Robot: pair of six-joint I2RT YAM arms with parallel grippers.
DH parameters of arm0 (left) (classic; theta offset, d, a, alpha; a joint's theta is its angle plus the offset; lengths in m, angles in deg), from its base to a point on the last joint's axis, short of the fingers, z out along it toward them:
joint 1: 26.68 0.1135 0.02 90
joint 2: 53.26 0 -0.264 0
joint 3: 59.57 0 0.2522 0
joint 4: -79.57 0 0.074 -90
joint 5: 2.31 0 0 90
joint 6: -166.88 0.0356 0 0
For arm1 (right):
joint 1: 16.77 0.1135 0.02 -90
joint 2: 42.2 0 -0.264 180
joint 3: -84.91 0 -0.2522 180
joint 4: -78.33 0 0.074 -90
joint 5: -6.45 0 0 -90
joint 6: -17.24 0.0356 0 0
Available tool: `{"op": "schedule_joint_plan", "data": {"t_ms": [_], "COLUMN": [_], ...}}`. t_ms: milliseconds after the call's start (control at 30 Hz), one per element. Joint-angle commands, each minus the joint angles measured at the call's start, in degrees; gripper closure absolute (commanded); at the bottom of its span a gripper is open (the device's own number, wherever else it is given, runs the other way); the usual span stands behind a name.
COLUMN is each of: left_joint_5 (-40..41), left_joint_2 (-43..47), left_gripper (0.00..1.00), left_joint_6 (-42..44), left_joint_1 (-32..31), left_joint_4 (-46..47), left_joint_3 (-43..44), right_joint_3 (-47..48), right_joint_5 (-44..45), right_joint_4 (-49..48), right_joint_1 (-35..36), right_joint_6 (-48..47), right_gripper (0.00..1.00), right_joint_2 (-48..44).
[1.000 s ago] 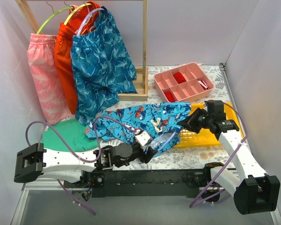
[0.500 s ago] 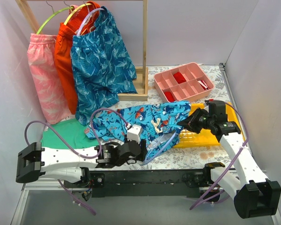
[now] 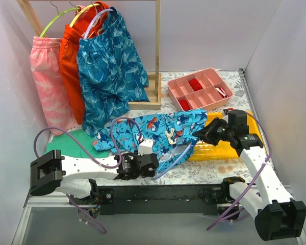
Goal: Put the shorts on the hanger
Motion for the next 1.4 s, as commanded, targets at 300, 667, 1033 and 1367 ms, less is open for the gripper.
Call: {"op": "schedule_joint_plan", "data": {"t_ms": [300,667,1033,1367], "left_joint_5": [-5.5,-5.4,-6.9,-13.7], "left_joint_2": [6.6,19.7,27.9,24.9], "left_gripper": [1.0,1.0,1.0,1.0], "left_joint_6": [-2.3,-8.1,-8.6,-4.5], "left_joint_1": [6.1,6.5,6.5,6.5], "left_joint_4": [6.0,-1.6,-10.0,-7.2], "left_joint_3": [-8.3,-9.3,-0.2,12.4], "right_joint_3": [3.2,8.6,11.0,16.1], "right_joint_5": [1.8,8.5,11.0,13.6], "right_joint_4": [-6.1,-8.0,-8.1,-8.3], "right_joint_1": [-0.1,-0.2,-0.1,3.5], "right_joint_6": [9.9,13.4,13.8,18.2], "right_gripper": [0.99,0.99,0.99,0.99], "right_joint_2": [-2.0,0.2,0.9,2.6]}}
